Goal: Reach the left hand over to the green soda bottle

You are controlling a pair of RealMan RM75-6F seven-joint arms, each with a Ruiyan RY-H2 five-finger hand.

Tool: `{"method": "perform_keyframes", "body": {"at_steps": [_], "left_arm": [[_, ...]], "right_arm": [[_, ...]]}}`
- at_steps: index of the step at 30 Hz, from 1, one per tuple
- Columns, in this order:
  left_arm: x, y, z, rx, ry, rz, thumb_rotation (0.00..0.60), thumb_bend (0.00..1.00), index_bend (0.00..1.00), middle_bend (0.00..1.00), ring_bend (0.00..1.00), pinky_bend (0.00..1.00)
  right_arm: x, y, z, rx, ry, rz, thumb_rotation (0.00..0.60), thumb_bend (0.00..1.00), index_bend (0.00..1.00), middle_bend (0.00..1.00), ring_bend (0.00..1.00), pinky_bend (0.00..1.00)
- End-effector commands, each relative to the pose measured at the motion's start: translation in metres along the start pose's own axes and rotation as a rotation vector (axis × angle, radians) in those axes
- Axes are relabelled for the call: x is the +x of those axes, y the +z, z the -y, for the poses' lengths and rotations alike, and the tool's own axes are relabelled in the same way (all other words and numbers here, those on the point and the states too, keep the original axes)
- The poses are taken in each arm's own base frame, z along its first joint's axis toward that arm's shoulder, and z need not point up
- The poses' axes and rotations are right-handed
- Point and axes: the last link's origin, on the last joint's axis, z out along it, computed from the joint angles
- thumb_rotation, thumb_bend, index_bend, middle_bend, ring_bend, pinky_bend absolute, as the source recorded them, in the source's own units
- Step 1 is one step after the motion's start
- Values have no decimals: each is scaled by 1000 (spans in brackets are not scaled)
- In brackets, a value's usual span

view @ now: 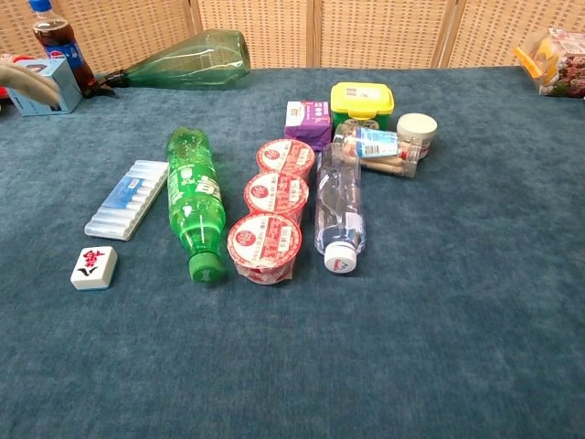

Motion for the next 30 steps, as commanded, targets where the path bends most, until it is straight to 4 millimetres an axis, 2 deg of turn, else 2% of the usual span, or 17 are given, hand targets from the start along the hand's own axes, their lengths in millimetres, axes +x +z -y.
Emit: {"method": "perform_keyframes", "body": {"at_steps": [1,5,11,20,30], "left_arm": [[-3,26,-6,-58,20,17,600,55,156,23,0,0],[-9,54,-13,-114,54,30,600,54,173,29,0,0],[-20,84,-18,-174,114,45,600,53,189,44,0,0],[-35,114,-28,-237,133,46,600,53,223,73,0,0],[-51,137,-37,-259,105,64,600,53,225,76,0,0]], "right_arm": [[4,-1,-3,-14,-5,-10,500,0,0,0,0,0],[8,-3,-7,-38,-11,-24,495,0,0,0,0,0],[12,-5,-10,-61,-22,-36,498,0,0,0,0,0],[15,-4,-8,-73,-25,-49,496,0,0,0,0,0],[17,-4,-11,-83,-28,-56,498,0,0,0,0,0]]}}
